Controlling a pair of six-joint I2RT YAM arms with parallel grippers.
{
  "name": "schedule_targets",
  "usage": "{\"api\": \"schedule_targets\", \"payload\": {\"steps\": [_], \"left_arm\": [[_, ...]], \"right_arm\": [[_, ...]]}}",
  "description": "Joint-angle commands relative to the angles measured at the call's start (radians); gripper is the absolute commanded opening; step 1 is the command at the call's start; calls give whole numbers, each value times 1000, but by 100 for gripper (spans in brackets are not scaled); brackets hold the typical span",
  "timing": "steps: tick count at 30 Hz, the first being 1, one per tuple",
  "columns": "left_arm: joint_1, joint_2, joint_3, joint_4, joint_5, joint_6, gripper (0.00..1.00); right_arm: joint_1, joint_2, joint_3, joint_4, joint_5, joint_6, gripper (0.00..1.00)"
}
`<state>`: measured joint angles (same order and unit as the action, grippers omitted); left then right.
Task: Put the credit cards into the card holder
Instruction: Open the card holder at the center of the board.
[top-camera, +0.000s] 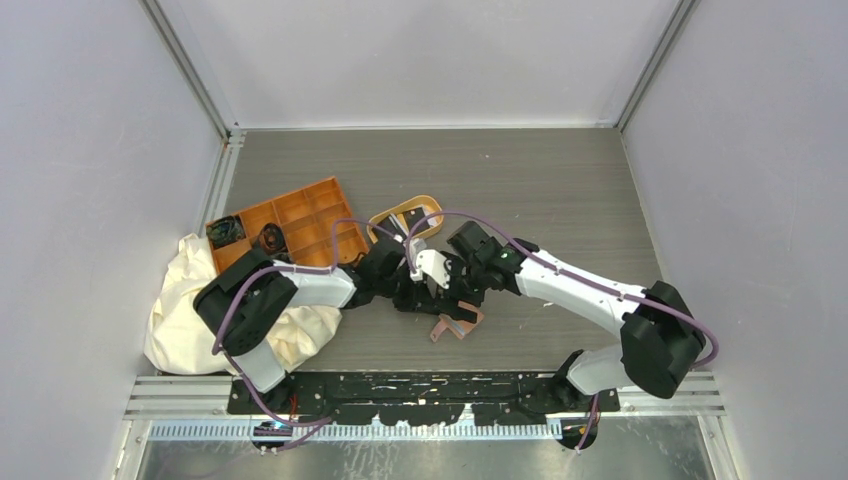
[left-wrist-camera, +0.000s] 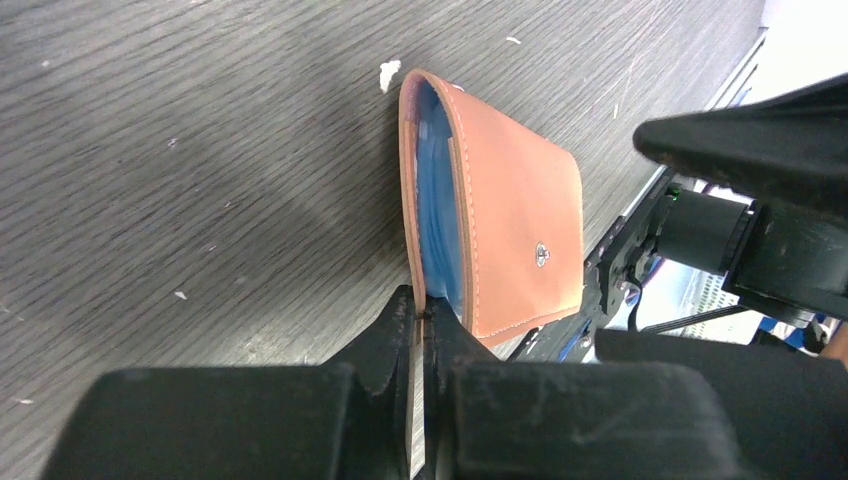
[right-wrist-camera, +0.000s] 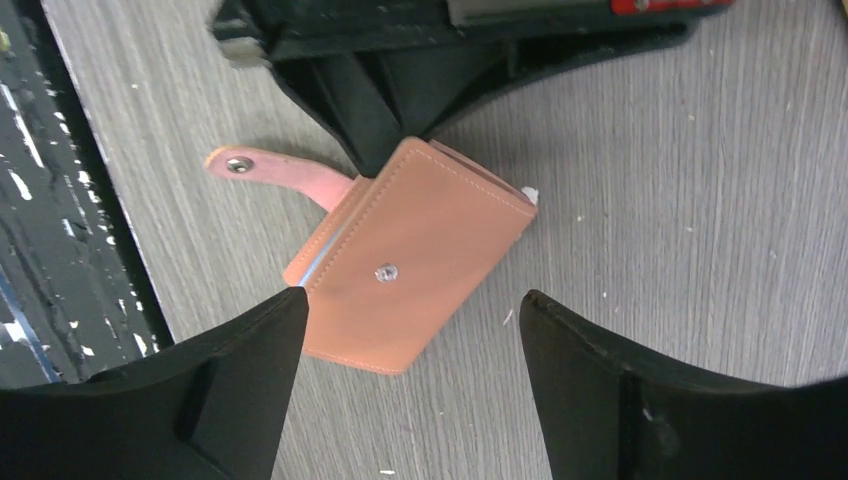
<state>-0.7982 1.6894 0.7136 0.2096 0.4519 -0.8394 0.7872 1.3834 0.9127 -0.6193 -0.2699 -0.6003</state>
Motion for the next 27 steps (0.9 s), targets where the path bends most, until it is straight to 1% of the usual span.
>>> {"api": "schedule_targets", "payload": {"steps": [1,4,7,12,16,19,22,27], "left_arm": [[0,4,-19,113,37,-43,0],[1,4,-37,157,31,-75,0],[4,10,-62,216,27,-112,0],[23,38,-104,335,47,-185,0],[28,55,-110,362,60,-196,0],[33,51,-116,363,62,-193,0],[35,46,-121,356,61,-188,0],[36,43,-119,332,62,-173,0]], "right_arm": [[31,-20,16,19,-49,-10,84],[76,18,26,30,11,4,89],[111,44,28,50,82,21,91],[131,79,40,66,165,40,91],[141,102,44,73,228,38,91],[142,94,46,82,264,37,90],[141,76,46,97,349,36,88],[106,29,47,101,362,41,80]]}}
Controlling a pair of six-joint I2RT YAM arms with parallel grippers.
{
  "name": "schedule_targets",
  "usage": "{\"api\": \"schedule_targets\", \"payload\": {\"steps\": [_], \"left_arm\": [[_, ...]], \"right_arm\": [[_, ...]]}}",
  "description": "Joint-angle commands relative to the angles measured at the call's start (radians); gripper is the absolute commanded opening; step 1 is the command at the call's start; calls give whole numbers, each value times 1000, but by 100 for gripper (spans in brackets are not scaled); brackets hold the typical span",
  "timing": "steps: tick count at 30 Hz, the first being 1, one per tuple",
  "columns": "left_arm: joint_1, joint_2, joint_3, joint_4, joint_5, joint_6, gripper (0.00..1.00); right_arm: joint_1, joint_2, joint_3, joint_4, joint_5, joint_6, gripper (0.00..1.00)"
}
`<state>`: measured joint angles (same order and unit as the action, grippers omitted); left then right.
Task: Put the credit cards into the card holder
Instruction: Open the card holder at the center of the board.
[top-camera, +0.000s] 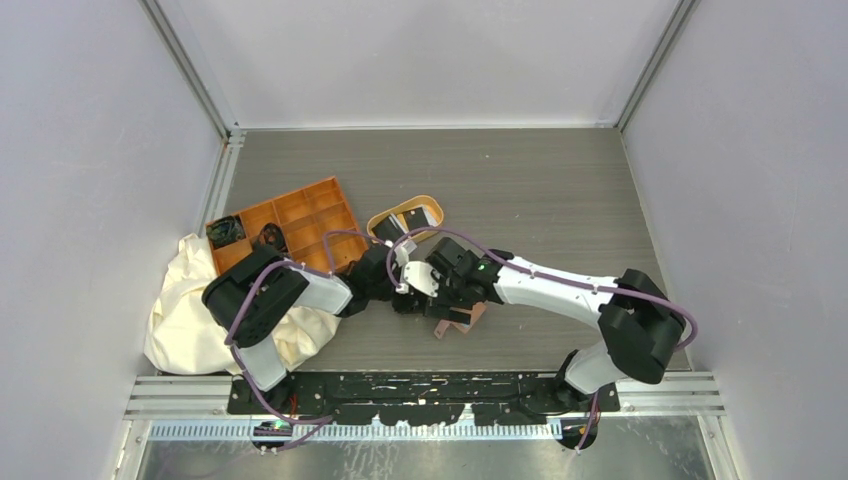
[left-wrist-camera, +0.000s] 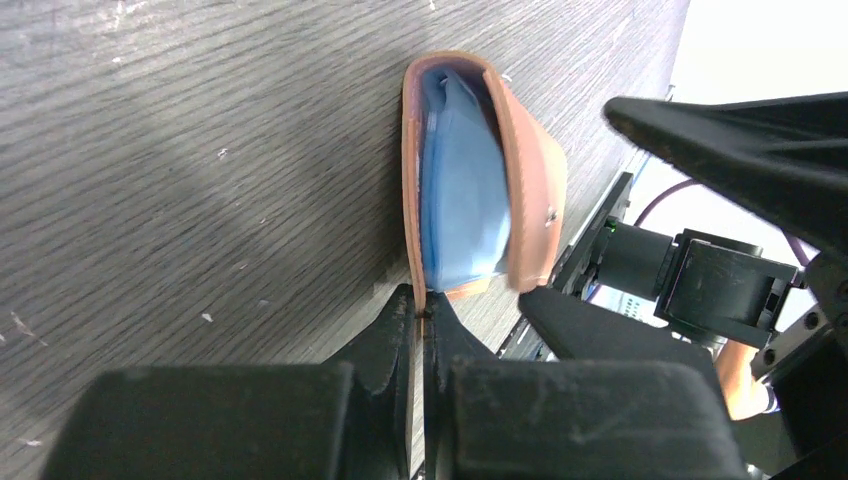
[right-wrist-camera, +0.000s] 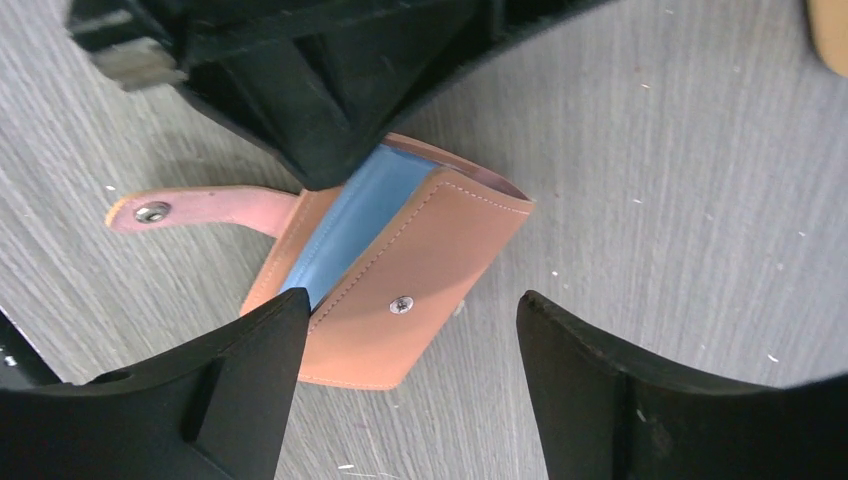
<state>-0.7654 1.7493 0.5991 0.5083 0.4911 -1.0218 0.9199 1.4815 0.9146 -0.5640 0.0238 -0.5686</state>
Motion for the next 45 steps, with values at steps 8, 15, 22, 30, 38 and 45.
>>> {"api": "schedule_targets", "payload": {"steps": [8,15,22,30,38,45], "left_arm": [[4,-25,3,-2,20,32,0],[3,-40,-6,-11,19,43,0],[3,-47,-9,-5,23,56,0],[7,-123,3,-72,-30,133,11],[34,-289,-30,-145,-108,211,27],[41,-631,-38,-344,-275,390,41]], "right_arm": [[-111,-93,55,42,64,43,74],[-158,-31,84,24,96,81,67],[-249,30,126,-48,-53,127,45],[-322,72,165,-122,-246,175,10],[-390,41,160,-131,-393,211,5],[-404,22,154,-123,-444,225,1]]}}
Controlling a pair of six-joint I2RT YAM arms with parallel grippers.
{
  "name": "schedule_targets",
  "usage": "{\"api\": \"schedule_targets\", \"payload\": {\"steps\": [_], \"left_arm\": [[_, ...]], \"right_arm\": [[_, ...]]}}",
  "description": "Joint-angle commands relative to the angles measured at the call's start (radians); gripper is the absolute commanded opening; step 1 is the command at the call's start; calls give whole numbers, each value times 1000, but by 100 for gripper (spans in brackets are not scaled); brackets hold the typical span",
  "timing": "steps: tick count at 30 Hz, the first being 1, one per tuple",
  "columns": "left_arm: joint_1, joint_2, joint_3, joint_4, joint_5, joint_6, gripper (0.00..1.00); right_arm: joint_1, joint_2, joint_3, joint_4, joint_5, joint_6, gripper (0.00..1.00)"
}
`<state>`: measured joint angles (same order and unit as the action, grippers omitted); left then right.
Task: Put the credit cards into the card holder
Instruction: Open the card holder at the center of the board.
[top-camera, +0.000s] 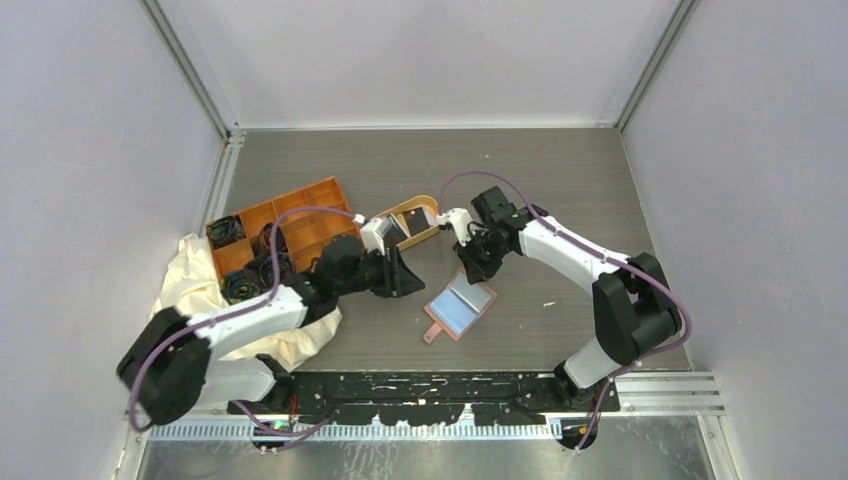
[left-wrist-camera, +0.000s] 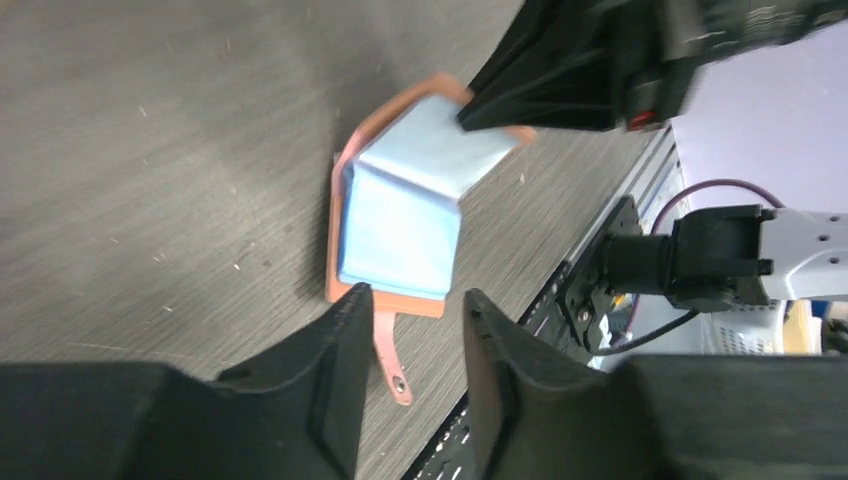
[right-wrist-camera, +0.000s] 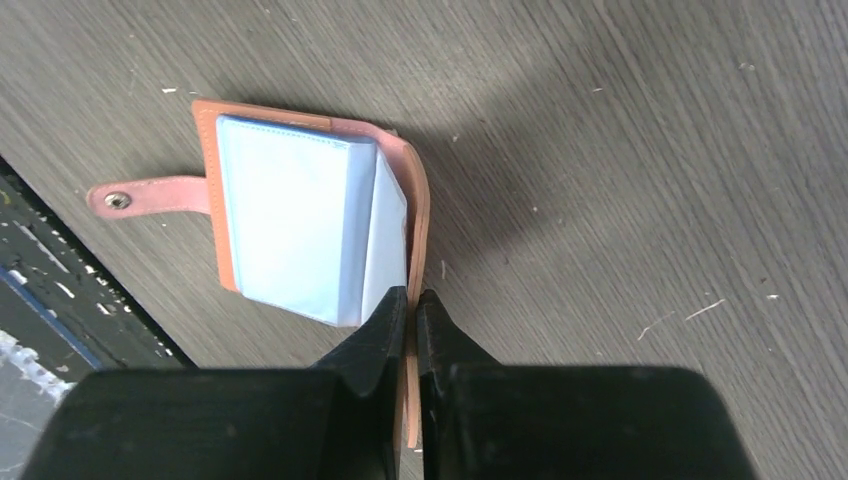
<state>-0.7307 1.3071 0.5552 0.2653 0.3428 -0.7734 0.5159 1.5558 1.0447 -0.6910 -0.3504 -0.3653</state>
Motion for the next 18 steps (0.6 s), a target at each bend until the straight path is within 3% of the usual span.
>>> {"api": "schedule_targets", "payload": {"steps": [1,3,6,9,13,15,18], "left_arm": [[5,-239,0,-123,-161,170,47],[8,-341,-22,-138,-211,209,61],[12,-458,-73,-119,-268,200,91],[15,-506,-132,16,-185,162,100],[14,-381,-143,228,-19,80,92],[14,-268,-118,307,51,52,79],[13,-86,-68,392,125,25,52]], "right_arm": [[-1,-53,24,5,-80,23,1],[-1,-54,25,6,-95,28,1],[-1,-52,29,5,-117,42,1],[-2,-49,32,9,-126,55,1],[-3,-39,33,21,-132,77,1],[-7,-28,35,24,-138,88,1],[-12,-3,40,25,-126,99,1]]}}
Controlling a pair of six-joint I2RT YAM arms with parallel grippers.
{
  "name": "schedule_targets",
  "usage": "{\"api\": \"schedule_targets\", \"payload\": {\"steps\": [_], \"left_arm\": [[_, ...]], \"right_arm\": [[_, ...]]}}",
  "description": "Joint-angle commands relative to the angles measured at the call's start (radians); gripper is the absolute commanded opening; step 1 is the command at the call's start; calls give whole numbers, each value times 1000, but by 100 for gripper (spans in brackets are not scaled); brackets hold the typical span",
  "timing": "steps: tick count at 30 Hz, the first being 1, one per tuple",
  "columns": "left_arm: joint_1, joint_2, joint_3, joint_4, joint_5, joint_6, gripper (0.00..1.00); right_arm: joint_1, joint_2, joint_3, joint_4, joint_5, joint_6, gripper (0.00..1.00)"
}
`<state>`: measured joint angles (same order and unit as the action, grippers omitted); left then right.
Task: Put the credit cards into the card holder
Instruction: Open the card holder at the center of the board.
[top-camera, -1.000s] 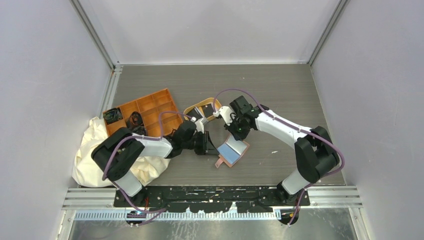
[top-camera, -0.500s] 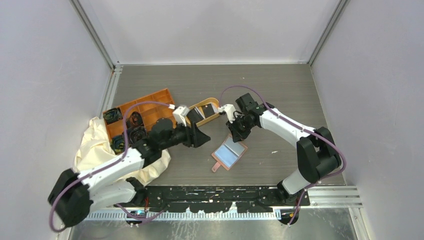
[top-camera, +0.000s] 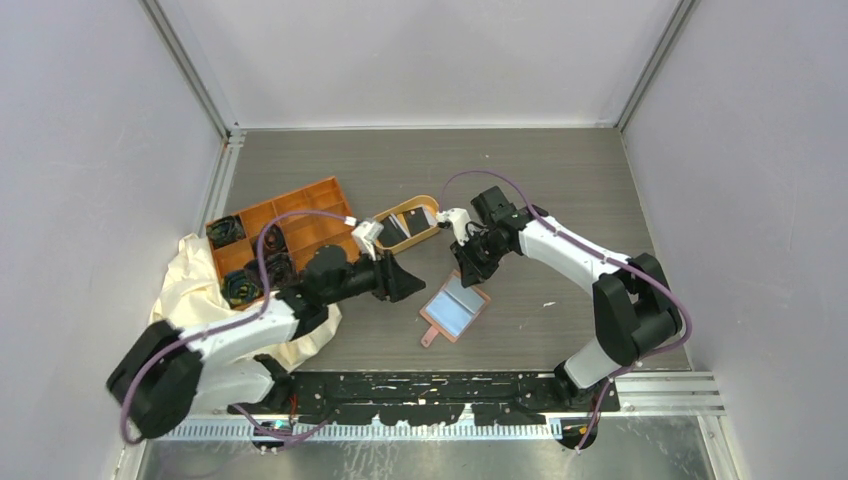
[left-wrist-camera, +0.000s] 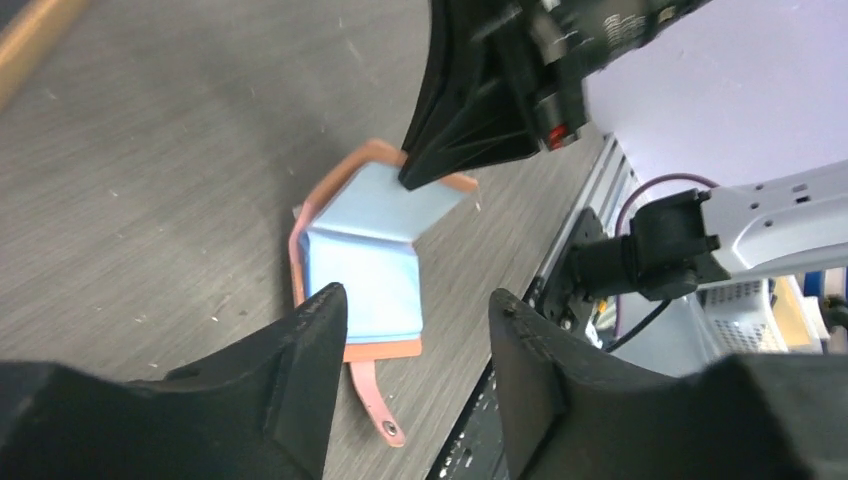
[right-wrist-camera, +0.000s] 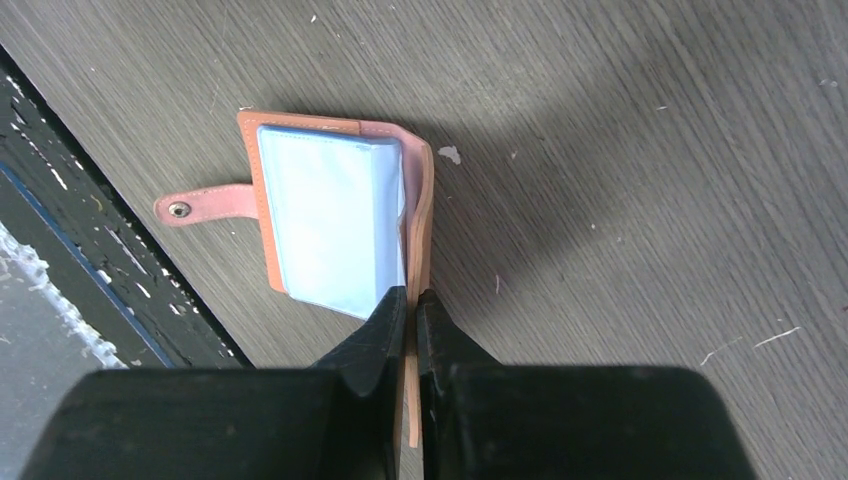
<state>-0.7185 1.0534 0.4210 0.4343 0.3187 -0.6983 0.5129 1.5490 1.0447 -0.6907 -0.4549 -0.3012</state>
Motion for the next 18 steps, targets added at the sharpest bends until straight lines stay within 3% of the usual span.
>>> {"api": "schedule_targets", "payload": {"steps": [1,8,11,18], "left_arm": [[-4,222,80,256,163,-63,43],[-82,490,180,258,59,11,34],[-93,607,240,259,75,17,26],[-111,835,338,300,101,-2,18]], "right_arm": [[-12,11,42,25,-11,38,1],[-19,43,51,25,0,44,6],[-20,55,54,25,15,43,11],[-35,45,67,19,90,28,28]]}}
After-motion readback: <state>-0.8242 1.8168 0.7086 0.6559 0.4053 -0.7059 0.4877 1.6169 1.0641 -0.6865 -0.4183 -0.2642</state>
